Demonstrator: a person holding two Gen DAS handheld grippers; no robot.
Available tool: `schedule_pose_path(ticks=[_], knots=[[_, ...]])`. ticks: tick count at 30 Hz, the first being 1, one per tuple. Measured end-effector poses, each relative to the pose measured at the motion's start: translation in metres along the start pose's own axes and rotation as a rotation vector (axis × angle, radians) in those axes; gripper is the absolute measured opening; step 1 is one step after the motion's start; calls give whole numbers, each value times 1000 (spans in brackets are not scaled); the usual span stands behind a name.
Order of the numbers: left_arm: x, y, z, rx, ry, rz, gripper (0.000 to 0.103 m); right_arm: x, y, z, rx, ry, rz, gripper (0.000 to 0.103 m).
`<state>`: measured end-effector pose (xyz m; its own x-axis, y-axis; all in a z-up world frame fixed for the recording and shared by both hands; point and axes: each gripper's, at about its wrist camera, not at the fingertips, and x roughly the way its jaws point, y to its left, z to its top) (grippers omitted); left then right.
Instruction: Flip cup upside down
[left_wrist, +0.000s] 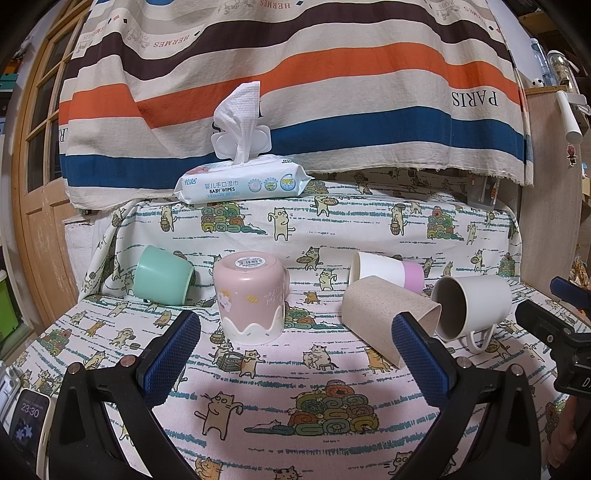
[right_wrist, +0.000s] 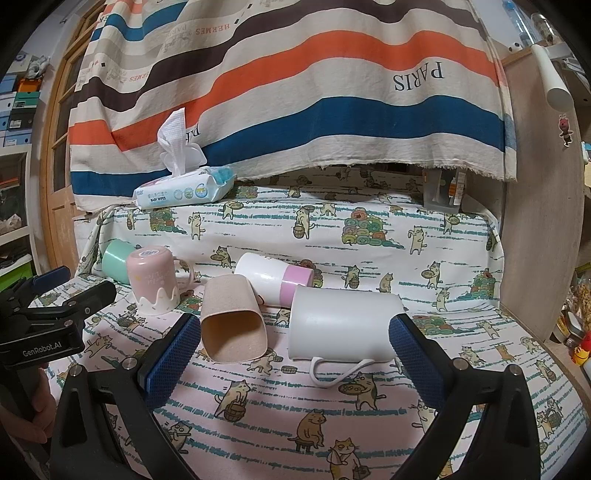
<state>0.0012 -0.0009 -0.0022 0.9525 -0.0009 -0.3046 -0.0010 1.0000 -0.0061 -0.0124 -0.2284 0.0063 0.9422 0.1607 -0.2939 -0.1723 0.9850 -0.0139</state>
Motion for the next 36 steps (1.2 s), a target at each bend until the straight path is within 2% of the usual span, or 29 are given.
schedule_pose_path(ticks=[23, 30, 33, 36], knots=[[0, 0, 0, 0, 2, 2, 103, 0, 0, 0, 0, 0, 0, 103], [10, -8, 0, 33, 76, 6, 103, 0, 0, -1, 0, -3, 1, 103], [6, -8, -2, 35, 65, -65, 103, -1, 0, 0, -1, -3, 3, 103], [-6, -5, -2, 22, 14, -126, 103, -1, -1, 0, 1, -1, 14, 103]])
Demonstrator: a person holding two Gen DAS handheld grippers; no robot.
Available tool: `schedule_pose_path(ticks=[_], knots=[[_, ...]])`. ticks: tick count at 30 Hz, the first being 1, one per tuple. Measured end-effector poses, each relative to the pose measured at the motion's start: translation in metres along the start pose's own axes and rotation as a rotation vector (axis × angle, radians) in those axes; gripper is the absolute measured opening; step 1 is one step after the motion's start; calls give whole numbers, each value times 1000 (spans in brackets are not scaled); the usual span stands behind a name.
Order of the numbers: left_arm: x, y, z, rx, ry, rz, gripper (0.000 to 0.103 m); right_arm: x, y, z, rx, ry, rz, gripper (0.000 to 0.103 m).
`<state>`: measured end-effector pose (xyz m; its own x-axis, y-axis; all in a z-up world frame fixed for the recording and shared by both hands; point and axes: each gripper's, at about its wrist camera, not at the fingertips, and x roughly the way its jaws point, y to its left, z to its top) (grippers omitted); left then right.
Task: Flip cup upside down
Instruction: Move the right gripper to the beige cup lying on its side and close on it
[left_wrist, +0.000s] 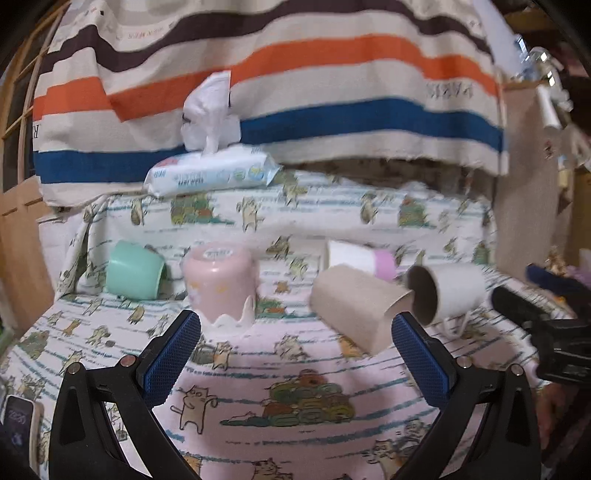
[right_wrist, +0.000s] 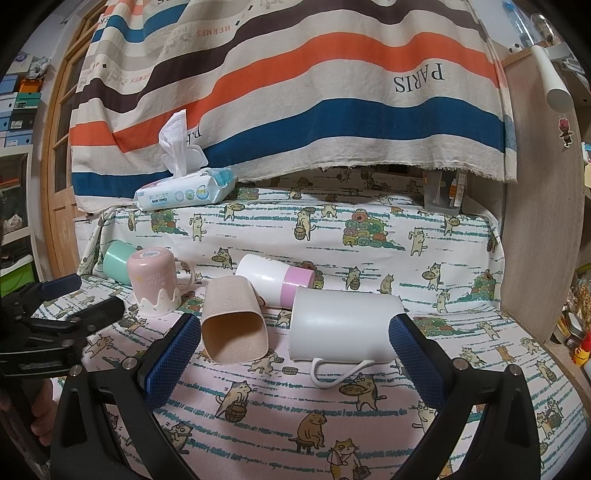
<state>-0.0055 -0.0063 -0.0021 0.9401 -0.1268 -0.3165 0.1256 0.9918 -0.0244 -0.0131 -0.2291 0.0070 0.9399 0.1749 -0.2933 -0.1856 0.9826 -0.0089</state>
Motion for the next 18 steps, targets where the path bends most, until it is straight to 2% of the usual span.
schedule_pose_path(ticks=[2, 5, 7, 11, 15, 18], knots=[[-11, -2, 3, 13, -46, 10, 103, 0, -2, 1, 7, 6, 42, 103], [-16, -7, 16, 64, -34, 7, 103, 3, -6, 4, 28, 43, 91, 103], [-15, -6, 26, 83, -31, -15, 103, 4, -10, 10, 42, 61, 82, 103], [-8, 2, 43, 90, -77, 0, 103, 6, -10, 33, 38, 83, 60, 103], [16, 18, 52, 78, -89, -32, 103, 16, -2, 57, 29, 120, 146, 103], [32, 35, 50, 22, -90, -16, 103, 33, 9, 70, 15, 152, 222, 102]])
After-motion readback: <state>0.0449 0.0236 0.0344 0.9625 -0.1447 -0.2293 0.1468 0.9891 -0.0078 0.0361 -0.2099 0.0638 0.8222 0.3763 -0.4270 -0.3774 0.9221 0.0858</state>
